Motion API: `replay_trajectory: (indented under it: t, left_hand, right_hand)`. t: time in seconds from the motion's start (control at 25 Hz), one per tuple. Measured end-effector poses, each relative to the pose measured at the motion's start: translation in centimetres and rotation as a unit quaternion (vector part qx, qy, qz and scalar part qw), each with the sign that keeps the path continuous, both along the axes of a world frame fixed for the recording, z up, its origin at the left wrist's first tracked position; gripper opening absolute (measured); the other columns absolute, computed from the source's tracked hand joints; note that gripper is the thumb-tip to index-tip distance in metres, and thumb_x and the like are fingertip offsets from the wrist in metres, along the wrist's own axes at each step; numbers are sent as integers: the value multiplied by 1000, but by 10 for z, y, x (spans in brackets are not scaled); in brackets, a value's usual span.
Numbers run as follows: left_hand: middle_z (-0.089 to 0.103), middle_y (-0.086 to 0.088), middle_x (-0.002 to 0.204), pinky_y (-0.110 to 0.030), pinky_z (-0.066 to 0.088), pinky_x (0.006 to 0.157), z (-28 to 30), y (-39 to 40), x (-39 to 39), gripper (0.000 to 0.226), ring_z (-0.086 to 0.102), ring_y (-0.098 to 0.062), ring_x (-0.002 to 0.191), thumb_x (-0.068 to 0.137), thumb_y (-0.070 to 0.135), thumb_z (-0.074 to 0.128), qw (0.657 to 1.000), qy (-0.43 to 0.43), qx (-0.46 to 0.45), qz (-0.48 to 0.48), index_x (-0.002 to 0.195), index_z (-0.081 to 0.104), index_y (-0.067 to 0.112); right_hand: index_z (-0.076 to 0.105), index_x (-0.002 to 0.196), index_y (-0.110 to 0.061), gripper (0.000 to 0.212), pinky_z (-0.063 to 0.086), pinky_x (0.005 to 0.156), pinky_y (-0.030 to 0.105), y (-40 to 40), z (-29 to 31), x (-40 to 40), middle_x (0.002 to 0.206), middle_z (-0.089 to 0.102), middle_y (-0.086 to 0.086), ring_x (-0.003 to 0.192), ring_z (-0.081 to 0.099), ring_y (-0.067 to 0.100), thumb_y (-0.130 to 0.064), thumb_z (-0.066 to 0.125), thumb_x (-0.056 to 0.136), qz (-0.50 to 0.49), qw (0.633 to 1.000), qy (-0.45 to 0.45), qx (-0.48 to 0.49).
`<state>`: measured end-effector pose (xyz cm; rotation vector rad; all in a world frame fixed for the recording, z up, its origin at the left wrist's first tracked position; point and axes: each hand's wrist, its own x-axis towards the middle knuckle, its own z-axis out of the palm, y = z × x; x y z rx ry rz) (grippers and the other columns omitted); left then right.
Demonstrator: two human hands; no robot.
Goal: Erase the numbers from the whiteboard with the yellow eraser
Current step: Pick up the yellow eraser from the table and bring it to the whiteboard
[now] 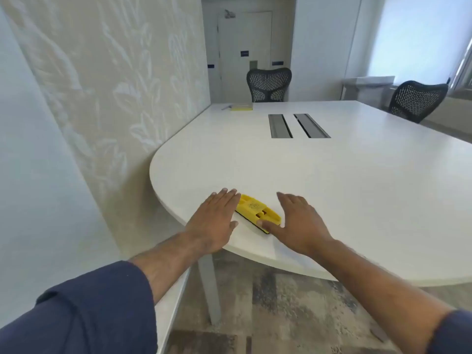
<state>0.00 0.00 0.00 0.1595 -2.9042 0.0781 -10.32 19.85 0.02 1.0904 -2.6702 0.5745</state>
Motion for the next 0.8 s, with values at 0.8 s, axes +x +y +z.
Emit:
replay_trajectory:
  t: [0.8]
  left_hand:
    - [44,-1,153,-32,33,112,7,-65,-42,88,43,-20,138,81,48,77,992,-1,110,-53,153,35,19]
  right_hand:
    - [46,126,-27,48,26,83,32,-75,-20,-23,113,51,-5,103,38,17,-34,66,83,123,985,-45,-108]
